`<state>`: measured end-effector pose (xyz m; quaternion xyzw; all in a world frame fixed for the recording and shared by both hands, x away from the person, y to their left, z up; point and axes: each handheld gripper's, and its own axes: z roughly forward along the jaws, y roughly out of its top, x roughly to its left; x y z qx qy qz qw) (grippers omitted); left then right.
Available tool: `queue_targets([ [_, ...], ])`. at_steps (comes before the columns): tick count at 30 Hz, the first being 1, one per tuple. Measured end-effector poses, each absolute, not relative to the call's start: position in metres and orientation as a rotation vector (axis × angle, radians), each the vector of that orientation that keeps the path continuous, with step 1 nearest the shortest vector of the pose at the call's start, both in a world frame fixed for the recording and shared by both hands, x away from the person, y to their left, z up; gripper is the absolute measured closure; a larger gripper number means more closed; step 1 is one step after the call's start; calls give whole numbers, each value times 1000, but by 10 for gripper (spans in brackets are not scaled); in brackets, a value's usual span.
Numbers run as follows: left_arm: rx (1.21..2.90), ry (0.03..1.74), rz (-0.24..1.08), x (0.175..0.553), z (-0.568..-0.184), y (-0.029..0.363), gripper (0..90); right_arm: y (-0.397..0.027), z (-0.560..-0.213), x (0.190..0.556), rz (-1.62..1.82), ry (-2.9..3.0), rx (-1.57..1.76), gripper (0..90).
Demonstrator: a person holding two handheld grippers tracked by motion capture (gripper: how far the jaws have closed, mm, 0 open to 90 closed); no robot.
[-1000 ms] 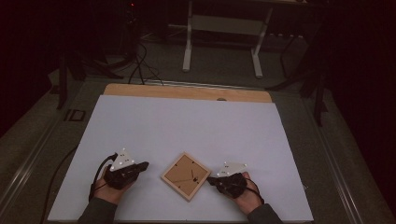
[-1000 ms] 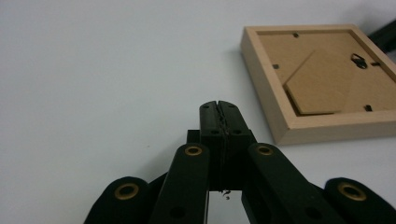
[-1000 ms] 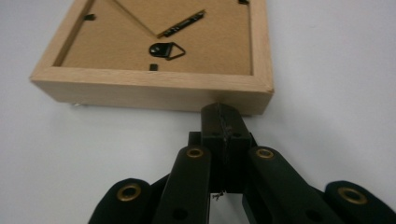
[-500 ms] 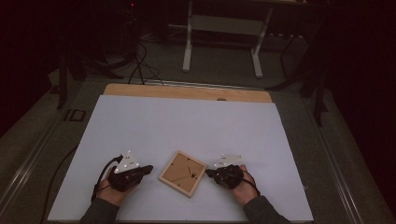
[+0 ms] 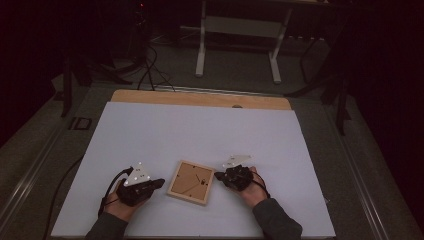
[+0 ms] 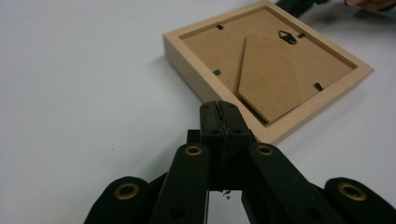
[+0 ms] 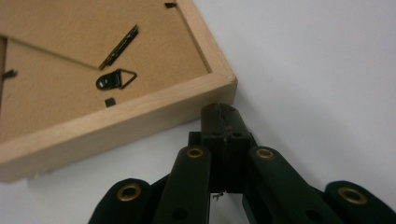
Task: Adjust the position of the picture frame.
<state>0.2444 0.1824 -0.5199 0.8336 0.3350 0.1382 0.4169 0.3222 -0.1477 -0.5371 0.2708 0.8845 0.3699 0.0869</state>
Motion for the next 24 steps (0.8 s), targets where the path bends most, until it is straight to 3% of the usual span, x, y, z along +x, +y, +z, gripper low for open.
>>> queue_targets([
  [10, 2094, 838, 346, 243, -520, 184, 900, -133, -536, 338, 1100, 2650, 802, 898],
  [24, 2084, 797, 301, 230, -520, 185, 900, -144, -517, 278, 1227, 2675, 681, 897],
])
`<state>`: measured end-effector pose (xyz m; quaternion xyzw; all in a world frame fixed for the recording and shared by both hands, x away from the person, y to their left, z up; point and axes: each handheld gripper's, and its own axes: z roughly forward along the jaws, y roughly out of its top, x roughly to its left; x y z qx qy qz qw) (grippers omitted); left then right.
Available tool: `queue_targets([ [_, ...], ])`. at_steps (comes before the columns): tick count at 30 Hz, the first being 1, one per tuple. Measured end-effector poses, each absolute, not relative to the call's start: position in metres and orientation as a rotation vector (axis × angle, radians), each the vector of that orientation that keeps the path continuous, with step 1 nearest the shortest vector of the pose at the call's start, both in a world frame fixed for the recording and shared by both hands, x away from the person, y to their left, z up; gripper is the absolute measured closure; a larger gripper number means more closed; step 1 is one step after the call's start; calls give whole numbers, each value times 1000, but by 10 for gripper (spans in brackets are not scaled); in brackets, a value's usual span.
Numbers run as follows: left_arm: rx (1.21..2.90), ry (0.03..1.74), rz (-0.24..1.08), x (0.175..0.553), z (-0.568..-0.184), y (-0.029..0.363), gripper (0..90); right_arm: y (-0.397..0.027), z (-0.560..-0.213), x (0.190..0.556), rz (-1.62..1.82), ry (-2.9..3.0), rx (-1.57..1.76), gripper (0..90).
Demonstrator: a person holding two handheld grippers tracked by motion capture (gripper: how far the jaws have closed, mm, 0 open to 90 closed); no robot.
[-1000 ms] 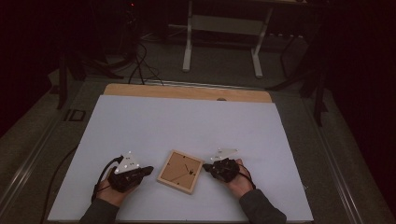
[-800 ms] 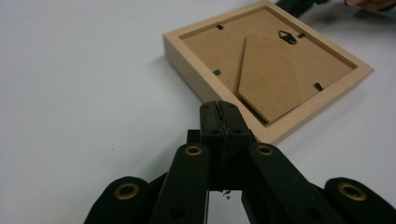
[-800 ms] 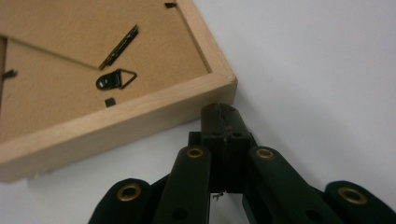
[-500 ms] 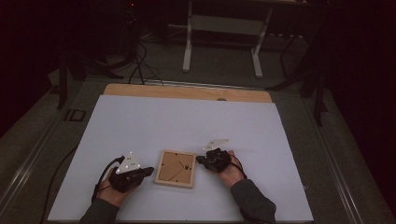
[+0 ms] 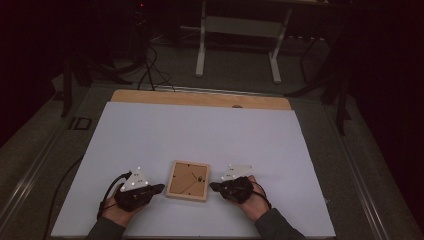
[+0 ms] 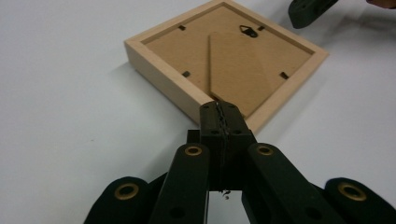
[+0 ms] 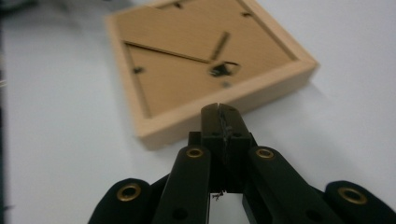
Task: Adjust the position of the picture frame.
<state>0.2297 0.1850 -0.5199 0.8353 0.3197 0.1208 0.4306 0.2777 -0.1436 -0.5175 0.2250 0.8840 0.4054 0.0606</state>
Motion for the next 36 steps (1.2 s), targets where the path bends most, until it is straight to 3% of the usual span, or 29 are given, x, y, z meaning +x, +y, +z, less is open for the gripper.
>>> queue_targets([
  [21, 2288, 700, 272, 218, -533, 168, 900, -121, -520, 240, 1272, 2766, 524, 895],
  [36, 2316, 697, 281, 228, -536, 156, 898, -121, -529, 248, 1194, 2772, 540, 897],
])
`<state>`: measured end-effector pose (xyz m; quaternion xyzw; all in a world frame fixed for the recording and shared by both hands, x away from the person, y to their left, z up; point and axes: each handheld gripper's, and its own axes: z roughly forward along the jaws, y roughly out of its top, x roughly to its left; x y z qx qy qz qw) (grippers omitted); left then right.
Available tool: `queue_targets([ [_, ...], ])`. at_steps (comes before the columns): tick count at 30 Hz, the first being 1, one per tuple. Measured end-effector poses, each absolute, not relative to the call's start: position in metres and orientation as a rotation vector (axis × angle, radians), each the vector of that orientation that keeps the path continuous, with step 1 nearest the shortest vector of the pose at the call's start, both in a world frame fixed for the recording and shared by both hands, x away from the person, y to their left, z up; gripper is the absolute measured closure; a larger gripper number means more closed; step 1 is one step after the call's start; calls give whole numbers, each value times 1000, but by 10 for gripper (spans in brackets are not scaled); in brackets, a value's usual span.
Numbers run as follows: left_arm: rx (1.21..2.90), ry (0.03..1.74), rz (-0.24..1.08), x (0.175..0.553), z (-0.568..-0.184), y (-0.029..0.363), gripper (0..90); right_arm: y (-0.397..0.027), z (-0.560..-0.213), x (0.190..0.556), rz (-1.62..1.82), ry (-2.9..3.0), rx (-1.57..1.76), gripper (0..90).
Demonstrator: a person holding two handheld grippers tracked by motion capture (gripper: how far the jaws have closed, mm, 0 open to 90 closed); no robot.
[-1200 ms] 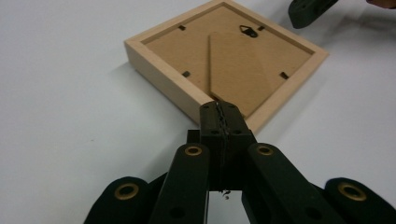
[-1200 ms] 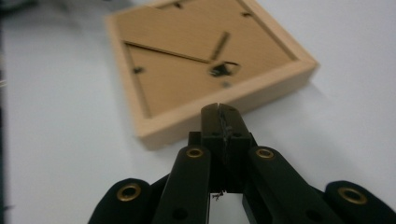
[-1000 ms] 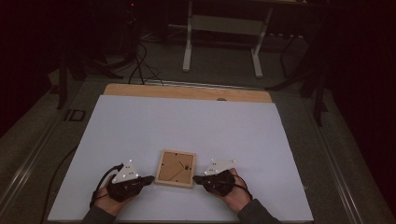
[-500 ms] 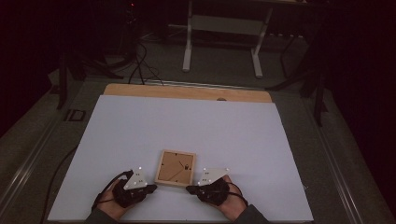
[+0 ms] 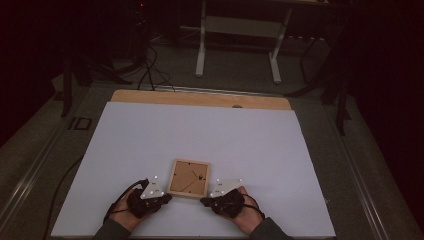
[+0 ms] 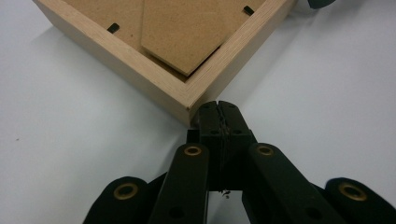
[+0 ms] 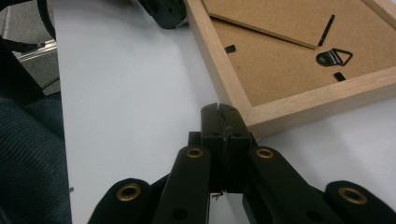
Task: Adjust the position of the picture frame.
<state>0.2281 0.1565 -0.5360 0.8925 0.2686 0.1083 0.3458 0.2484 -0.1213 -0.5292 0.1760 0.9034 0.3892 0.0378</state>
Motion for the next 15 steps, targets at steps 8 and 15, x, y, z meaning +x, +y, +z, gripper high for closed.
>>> queue_targets([
  [8, 2311, 752, 313, 230, -535, 162, 893, -123, -530, 252, 1199, 2764, 564, 896],
  [15, 2304, 782, 323, 243, -535, 160, 891, -122, -531, 255, 1192, 2768, 568, 896],
])
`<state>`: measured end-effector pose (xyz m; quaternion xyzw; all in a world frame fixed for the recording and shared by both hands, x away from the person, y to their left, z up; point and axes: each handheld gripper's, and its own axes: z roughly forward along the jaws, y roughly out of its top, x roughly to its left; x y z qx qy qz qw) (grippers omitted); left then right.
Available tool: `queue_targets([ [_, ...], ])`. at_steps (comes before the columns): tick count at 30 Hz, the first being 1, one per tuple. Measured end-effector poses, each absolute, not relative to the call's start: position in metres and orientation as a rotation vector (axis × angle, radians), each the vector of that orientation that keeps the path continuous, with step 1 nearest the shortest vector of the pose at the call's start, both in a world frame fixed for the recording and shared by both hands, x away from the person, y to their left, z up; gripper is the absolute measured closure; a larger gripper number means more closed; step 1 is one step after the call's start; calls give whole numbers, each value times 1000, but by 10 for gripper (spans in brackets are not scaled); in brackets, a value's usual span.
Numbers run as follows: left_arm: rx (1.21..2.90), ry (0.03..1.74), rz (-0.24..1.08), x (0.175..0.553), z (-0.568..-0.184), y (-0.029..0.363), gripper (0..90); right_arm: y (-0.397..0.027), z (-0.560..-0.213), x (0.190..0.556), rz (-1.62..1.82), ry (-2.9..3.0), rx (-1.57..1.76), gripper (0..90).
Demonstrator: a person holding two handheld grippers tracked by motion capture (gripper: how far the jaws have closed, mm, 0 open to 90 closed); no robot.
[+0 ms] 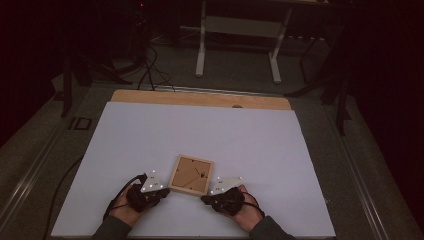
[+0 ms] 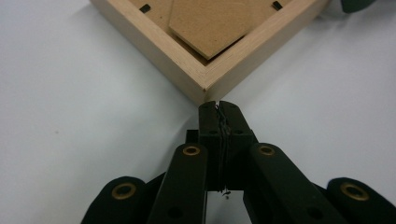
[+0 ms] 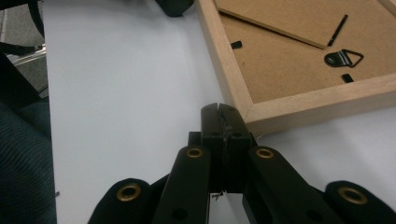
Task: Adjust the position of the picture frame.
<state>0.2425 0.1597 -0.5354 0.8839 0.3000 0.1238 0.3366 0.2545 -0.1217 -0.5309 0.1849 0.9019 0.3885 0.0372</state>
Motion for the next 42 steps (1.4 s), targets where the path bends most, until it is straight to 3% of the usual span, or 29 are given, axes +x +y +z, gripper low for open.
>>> queue_targets([
  [19, 2295, 846, 332, 260, -533, 154, 880, -134, -530, 270, 1180, 2731, 645, 897],
  [42, 2286, 808, 312, 268, -532, 132, 860, -148, -529, 285, 1170, 2693, 722, 896],
])
